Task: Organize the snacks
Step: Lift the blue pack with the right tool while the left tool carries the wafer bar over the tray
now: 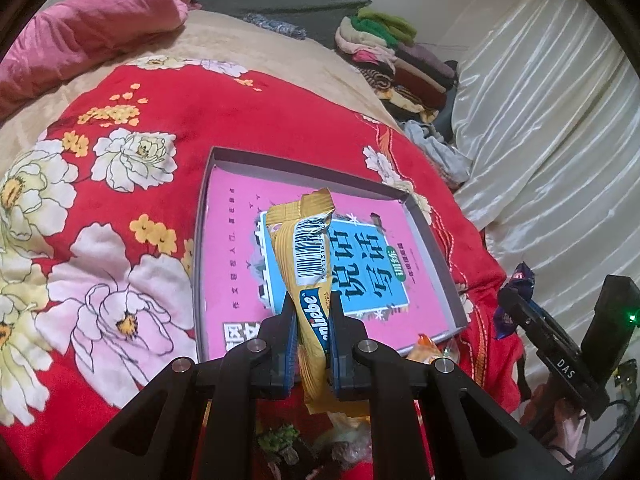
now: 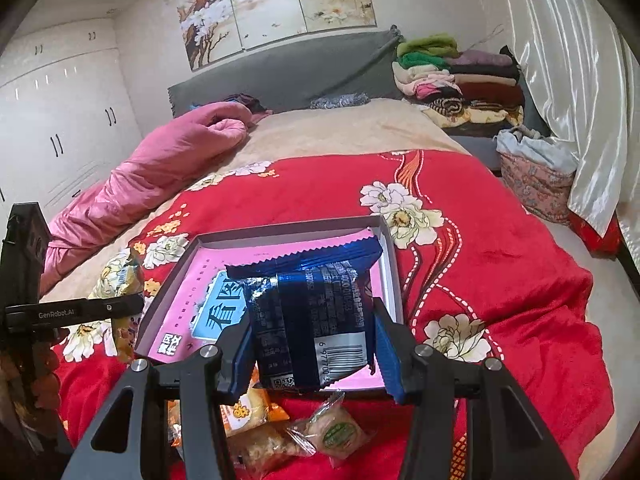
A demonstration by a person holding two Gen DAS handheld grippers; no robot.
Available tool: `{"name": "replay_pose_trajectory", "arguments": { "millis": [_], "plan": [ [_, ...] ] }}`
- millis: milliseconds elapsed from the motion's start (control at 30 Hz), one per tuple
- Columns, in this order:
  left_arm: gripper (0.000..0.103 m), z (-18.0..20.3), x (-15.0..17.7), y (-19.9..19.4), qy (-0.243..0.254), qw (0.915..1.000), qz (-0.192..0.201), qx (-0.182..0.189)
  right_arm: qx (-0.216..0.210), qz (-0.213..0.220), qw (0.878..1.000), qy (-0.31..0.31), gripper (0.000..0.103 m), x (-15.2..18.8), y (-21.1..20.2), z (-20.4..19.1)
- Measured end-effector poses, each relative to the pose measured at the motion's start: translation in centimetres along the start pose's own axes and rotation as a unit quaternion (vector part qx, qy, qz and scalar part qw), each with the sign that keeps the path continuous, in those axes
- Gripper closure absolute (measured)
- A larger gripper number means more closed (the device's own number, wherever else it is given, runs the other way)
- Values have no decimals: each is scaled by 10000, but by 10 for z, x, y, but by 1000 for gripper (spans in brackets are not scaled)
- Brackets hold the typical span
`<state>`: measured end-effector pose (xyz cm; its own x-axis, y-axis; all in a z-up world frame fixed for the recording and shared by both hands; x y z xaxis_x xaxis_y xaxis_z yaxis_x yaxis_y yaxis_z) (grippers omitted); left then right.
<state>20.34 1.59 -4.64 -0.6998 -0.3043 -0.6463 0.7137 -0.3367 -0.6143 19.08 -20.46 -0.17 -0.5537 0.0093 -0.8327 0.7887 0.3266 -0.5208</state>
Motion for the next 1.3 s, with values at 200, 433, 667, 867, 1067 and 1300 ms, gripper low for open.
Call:
{"name": "replay_pose_trajectory", "arguments": {
  "millis": [200, 433, 667, 867, 1067, 1300],
  "plan": [
    [90, -2, -6, 10, 22, 10000, -4, 33, 68, -170, 9998, 51, 51, 5, 14, 4],
    [90, -2, -6, 22, 92, 9999, -75, 24, 95, -307, 9994, 99, 51, 8, 28, 6],
    [90, -8, 3, 34, 55, 9997, -227, 14, 136, -463, 9987, 188, 51, 17, 43, 12],
    [90, -13, 6, 40, 49, 9997, -238, -10, 149, -596, 9979, 213, 51, 26, 53, 15],
    [90, -19, 8, 45, -18, 9997, -249, 5, 167, -698, 9972, 224, 51, 32, 59, 17],
    [90, -22, 13, 52, 91, 9991, -359, -185, 218, -857, 9960, 132, 51, 40, 66, 17]
  ]
}}
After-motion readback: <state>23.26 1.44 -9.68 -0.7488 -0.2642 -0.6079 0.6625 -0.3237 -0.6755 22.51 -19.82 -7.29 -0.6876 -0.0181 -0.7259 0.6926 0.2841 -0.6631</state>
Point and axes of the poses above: each gripper's, at about its wrist camera, not at the fingertips, and y roughly the way its jaws point, z to its right, x to its underside, the point moved 9 cm from there along y, roughly the way its jaws point, and after that the axes turned 8 degrees about z, right-handed, at the moved point
